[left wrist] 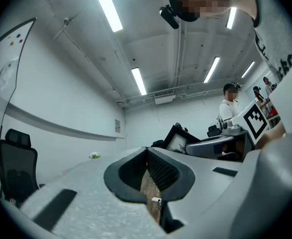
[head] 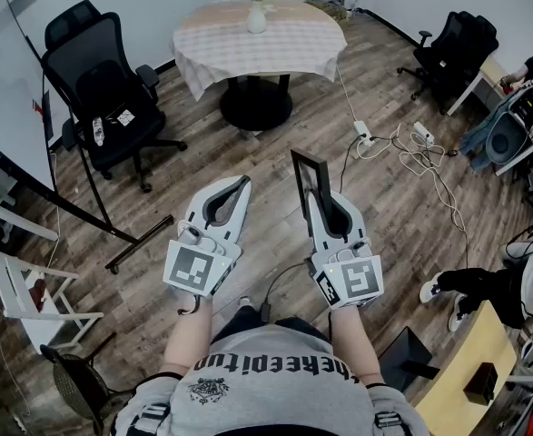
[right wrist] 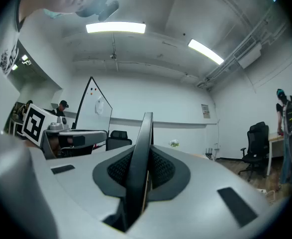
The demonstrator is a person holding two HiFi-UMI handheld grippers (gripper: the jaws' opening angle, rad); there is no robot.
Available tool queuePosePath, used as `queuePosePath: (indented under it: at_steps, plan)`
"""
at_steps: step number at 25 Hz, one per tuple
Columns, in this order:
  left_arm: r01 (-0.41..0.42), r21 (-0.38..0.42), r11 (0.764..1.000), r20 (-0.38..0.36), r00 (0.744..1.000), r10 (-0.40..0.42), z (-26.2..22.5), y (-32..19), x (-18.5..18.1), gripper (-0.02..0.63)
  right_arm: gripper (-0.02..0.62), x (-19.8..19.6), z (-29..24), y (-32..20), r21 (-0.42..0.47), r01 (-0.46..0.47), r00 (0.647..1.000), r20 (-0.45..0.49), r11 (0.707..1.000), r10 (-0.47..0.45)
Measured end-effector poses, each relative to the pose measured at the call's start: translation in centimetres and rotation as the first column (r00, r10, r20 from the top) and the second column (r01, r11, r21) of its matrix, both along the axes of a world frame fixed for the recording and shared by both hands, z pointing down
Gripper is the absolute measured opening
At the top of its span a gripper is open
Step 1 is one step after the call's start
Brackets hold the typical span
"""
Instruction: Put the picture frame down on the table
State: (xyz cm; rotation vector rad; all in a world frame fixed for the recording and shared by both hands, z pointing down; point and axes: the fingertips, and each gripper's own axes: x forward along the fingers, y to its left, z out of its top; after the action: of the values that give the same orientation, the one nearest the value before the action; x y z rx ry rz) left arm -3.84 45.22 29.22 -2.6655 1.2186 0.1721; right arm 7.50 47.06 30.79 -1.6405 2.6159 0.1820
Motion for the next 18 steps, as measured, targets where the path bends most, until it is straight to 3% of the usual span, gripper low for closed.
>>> queuePosePath:
  at_steps: [4, 18]
  plan:
    - [-0.001, 0.012, 1.0, -0.034, 0.999, 0.002, 0.3, -0.4, -1.0, 0.017, 0.046, -0.3, 0.3, -0.1, 0.004, -0.001, 1.0, 0.009, 1.0, 0.001]
    - [-0.021, 0.018, 1.0, -0.034, 0.999, 0.022, 0.5, -1.7, -1.7, 0.017, 0.046, -1.5, 0.2, -1.9, 0.008, -0.003, 1.0, 0.014, 1.0, 0.003]
